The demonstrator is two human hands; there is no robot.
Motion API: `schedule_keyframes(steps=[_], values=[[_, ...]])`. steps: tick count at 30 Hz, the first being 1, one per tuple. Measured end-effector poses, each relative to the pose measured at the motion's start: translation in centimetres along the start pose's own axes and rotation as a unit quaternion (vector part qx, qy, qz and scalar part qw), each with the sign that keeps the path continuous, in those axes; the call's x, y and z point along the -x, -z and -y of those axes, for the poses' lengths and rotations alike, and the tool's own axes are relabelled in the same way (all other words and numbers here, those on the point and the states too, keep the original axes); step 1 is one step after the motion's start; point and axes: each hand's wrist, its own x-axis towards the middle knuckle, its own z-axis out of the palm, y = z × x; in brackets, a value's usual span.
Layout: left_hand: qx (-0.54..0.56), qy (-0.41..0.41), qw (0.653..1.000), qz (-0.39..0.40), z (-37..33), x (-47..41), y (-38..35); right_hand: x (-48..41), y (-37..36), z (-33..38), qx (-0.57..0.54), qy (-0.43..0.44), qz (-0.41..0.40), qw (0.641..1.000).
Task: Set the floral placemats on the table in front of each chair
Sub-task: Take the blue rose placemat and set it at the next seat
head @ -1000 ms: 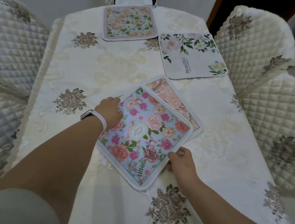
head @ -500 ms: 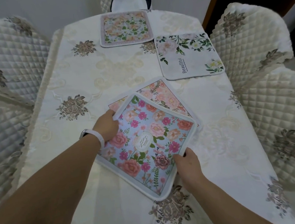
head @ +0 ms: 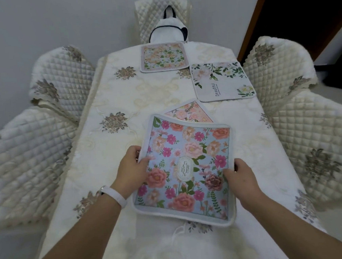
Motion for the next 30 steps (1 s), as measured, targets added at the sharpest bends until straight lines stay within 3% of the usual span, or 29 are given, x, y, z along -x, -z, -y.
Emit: schedule_keyframes(steps=[7,13,19,30], values=[[0.096,-0.022,0.993,-0.066,-2.3,7.4,3.1,4.7,3.3,3.8,0.032,0.115,0.007,0.993],[0.168,-0.01,0.974,-0.15,-3.8,13.9,6.0,8.1,3.6,6.7,0.043,0.195,0.063,0.978],[0.226,0.039,0.947,-0.223,-3.8,21.2,8.3,10.6,2.0,7.2,0.036,0.226,0.146,0.963],[0.287,0.047,0.908,-0.302,-1.7,30.7,15.0,17.0,-5.3,7.7,0.049,0.262,0.253,0.93]])
